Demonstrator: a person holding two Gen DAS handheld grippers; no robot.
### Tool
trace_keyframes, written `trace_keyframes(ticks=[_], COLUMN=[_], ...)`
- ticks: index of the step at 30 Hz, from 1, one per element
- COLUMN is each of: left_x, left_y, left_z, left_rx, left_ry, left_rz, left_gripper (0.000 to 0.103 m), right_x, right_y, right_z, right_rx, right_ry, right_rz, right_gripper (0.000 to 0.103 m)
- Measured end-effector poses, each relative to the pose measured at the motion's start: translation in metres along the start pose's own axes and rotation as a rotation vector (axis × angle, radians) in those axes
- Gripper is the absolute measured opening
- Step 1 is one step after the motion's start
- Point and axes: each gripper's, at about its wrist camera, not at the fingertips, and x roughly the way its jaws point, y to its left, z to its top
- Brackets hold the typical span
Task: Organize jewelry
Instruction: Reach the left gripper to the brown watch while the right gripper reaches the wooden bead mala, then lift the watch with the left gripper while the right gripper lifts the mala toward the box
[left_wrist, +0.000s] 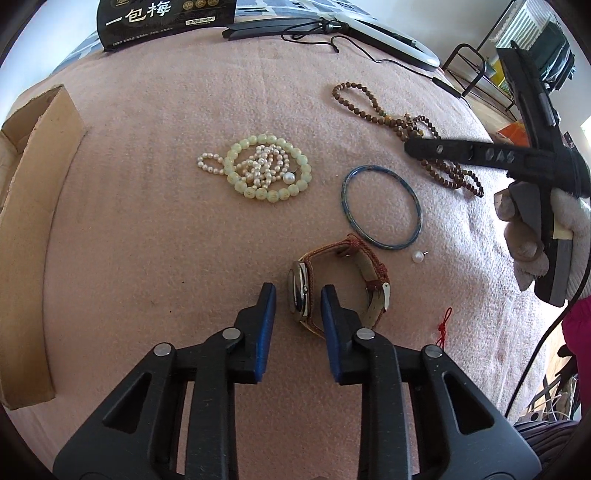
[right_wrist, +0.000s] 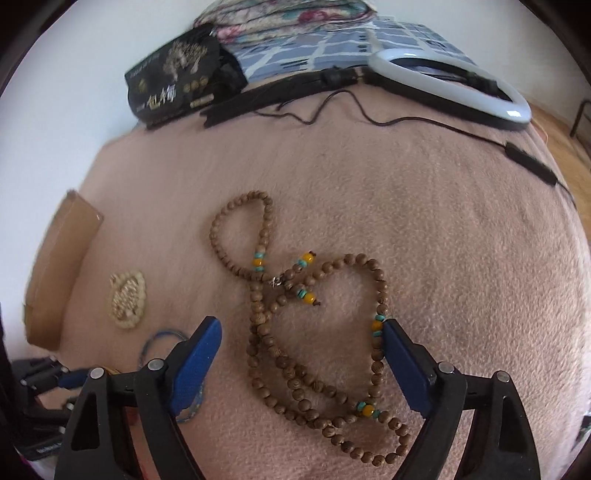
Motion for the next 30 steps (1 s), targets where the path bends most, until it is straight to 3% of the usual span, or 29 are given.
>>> trace_keyframes(ticks=[6, 9, 11, 17, 30], left_x=[0.001, 0.001, 0.001, -0.002, -0.029], left_y=[0.0, 0.0, 0.001, 0.0, 0.006], left_z=[0.001, 0.0, 0.001, 0.001, 0.002], left_rx=[0.007, 0.008, 0.003, 0.01, -0.009], left_ry=[-0.004, -0.002, 0.0, -0.006, -0.065], left_rz=[0.006, 0.006, 0.001, 0.003, -0.013], left_gripper=[0.016, 0.014, 0.012, 0.01, 0.01], right_x=[0.007, 0.005, 0.001, -0.007, -0.047], right_y=[0.013, 0.012, 0.01, 0.007, 0.011], right_z=[0.002, 0.005, 0.004, -0.001, -0.009], right_rx=[-0.074, -0.075, -0.08, -0.063, -0.014], right_ry=[0.021, 0.018, 0.014, 0.002, -0.085], right_rz=[-0.101, -0.11, -0.11, -0.111, -0.113], right_gripper=[0.076, 0.06, 0.042, 0.01, 0.009])
